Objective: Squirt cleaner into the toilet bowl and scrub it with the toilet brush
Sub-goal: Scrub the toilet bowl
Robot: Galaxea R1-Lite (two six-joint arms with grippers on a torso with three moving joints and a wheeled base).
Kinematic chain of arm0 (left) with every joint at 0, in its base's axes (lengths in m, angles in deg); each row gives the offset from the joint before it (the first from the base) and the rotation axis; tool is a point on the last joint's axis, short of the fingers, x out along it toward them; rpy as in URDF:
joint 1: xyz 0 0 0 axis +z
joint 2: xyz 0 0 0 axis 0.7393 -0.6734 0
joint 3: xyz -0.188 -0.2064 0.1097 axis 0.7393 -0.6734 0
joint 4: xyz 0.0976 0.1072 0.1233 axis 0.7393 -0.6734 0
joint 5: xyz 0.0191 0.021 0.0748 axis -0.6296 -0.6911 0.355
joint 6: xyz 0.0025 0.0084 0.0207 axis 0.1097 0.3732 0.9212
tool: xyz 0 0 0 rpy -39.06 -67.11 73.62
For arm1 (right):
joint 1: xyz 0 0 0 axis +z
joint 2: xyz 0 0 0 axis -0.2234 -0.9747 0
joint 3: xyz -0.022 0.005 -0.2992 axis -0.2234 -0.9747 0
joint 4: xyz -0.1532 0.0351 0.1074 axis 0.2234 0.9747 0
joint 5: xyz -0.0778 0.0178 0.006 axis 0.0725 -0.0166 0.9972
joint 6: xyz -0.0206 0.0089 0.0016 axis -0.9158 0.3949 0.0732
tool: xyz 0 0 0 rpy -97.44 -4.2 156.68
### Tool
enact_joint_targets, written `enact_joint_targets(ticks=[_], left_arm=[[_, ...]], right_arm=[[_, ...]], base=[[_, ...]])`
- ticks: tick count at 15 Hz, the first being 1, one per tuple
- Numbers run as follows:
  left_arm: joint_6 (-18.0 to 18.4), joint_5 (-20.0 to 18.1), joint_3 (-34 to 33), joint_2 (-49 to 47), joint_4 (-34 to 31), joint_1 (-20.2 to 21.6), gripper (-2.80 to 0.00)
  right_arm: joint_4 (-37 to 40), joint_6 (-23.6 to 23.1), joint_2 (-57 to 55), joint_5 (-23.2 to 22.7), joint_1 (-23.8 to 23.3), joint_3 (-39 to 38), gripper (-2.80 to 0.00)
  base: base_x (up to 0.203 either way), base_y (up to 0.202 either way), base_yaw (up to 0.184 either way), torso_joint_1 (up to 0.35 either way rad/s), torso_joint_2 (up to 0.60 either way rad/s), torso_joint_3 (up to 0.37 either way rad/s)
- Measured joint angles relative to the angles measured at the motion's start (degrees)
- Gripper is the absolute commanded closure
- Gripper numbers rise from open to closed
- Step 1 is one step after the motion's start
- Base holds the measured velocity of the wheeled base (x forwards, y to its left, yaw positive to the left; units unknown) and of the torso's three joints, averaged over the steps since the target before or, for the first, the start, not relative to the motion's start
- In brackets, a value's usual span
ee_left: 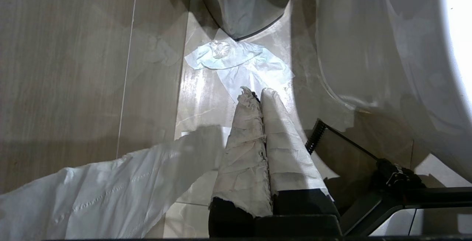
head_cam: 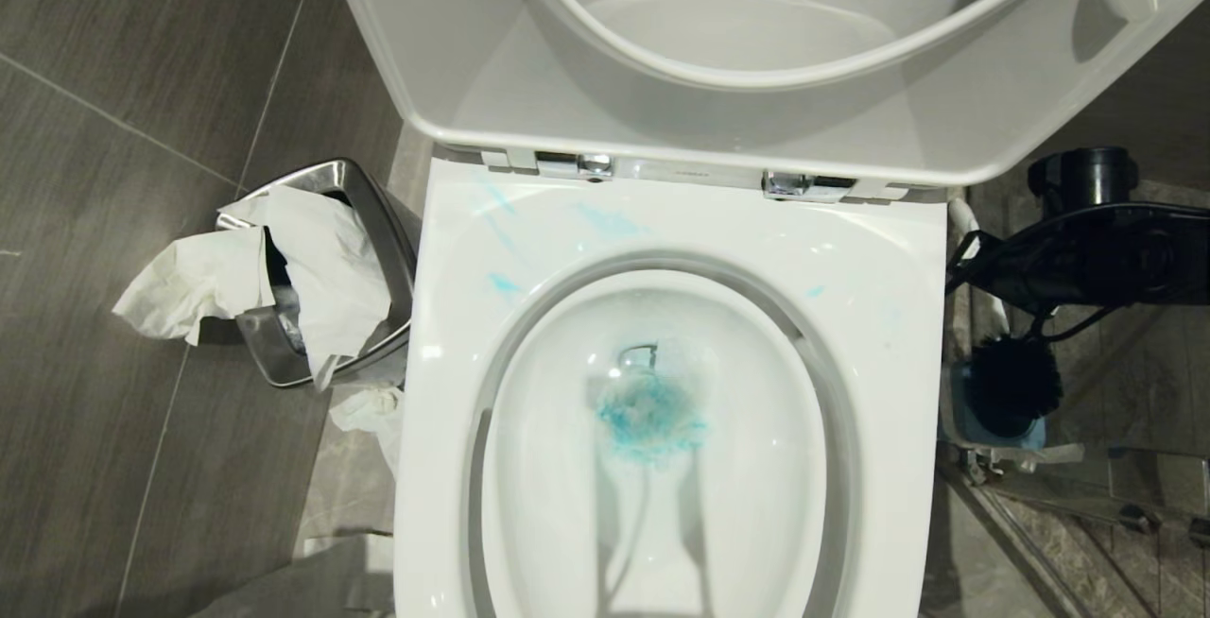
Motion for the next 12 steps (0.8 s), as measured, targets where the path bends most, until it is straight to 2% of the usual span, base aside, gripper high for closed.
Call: enact_joint_targets(ticks=[5, 12], left_arm=[[0.0, 0.0, 0.0, 0.0, 0.0, 0.0, 0.0], [0.1, 0.0, 0.0, 0.0, 0.0, 0.0, 0.0]], right_arm=[[0.4, -4.0, 2.8, 0.0, 0.6, -1.3, 0.0], [3.7, -5.2, 5.7, 0.0, -0.3, -1.8, 0.0]], base=[[0.0, 0.0, 0.0, 0.0, 0.0, 0.0], [0.0, 0.0, 0.0, 0.0, 0.0, 0.0]])
